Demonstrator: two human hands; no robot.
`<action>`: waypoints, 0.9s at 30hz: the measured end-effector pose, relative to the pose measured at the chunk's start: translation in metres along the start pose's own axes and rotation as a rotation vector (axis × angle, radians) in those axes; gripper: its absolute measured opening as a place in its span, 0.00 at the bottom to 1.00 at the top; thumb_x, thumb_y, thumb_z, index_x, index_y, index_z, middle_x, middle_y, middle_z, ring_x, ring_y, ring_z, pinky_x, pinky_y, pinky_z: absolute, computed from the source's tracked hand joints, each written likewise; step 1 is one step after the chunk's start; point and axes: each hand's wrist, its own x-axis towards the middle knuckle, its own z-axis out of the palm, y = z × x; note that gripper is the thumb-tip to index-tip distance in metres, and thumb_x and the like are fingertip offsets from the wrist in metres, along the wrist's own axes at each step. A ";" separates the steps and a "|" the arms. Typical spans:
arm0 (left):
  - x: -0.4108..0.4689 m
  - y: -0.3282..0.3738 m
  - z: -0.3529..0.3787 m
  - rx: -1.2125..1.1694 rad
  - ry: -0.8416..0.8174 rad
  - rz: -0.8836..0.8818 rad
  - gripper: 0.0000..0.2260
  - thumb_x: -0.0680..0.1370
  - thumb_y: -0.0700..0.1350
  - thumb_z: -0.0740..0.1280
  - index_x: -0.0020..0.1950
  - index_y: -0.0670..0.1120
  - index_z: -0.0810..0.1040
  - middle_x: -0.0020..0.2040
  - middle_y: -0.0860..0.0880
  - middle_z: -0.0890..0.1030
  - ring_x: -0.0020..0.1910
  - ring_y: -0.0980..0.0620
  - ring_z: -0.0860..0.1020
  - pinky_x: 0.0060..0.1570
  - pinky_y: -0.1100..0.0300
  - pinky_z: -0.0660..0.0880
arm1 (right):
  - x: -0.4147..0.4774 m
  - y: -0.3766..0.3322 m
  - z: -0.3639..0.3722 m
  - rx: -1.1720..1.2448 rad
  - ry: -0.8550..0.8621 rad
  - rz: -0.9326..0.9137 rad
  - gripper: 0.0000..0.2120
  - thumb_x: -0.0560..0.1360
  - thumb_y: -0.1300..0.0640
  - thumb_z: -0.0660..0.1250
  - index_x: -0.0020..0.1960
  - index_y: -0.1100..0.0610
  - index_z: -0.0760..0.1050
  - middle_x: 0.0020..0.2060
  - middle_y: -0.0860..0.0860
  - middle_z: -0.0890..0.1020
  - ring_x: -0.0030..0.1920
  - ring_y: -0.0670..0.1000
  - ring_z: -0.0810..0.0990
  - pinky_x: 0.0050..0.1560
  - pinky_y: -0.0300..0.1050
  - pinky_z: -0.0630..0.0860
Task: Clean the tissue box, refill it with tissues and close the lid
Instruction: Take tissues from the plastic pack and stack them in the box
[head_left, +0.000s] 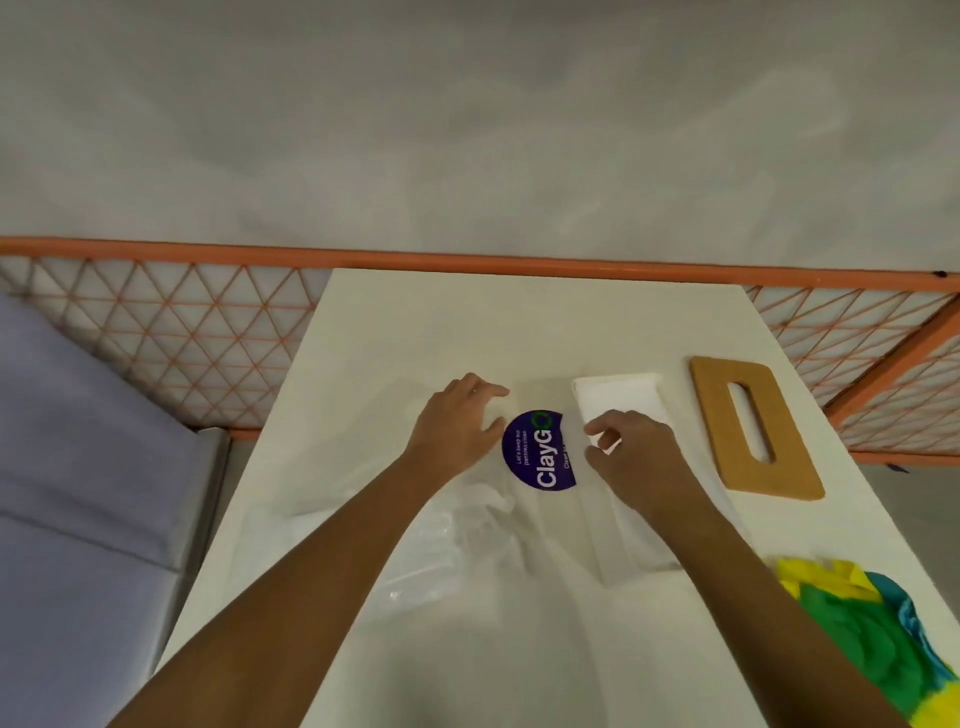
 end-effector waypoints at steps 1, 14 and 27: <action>-0.008 -0.008 -0.002 0.000 -0.001 -0.018 0.18 0.79 0.49 0.60 0.69 0.50 0.68 0.66 0.51 0.70 0.65 0.53 0.69 0.63 0.60 0.64 | 0.000 -0.005 0.008 0.046 -0.037 0.005 0.12 0.74 0.63 0.64 0.57 0.60 0.76 0.53 0.55 0.79 0.49 0.50 0.75 0.41 0.35 0.71; -0.097 -0.067 -0.007 -0.158 -0.235 -0.278 0.43 0.66 0.67 0.68 0.75 0.53 0.55 0.75 0.53 0.60 0.73 0.52 0.59 0.72 0.55 0.58 | 0.009 -0.024 0.091 0.542 -0.453 0.309 0.11 0.73 0.74 0.61 0.52 0.68 0.76 0.35 0.58 0.76 0.33 0.49 0.74 0.26 0.30 0.76; -0.125 -0.086 0.049 0.191 -0.199 -0.072 0.58 0.59 0.70 0.72 0.76 0.42 0.50 0.76 0.44 0.57 0.75 0.43 0.57 0.72 0.51 0.45 | -0.025 -0.045 0.144 0.096 -0.341 0.048 0.14 0.78 0.63 0.60 0.62 0.63 0.74 0.58 0.57 0.80 0.58 0.54 0.78 0.55 0.38 0.72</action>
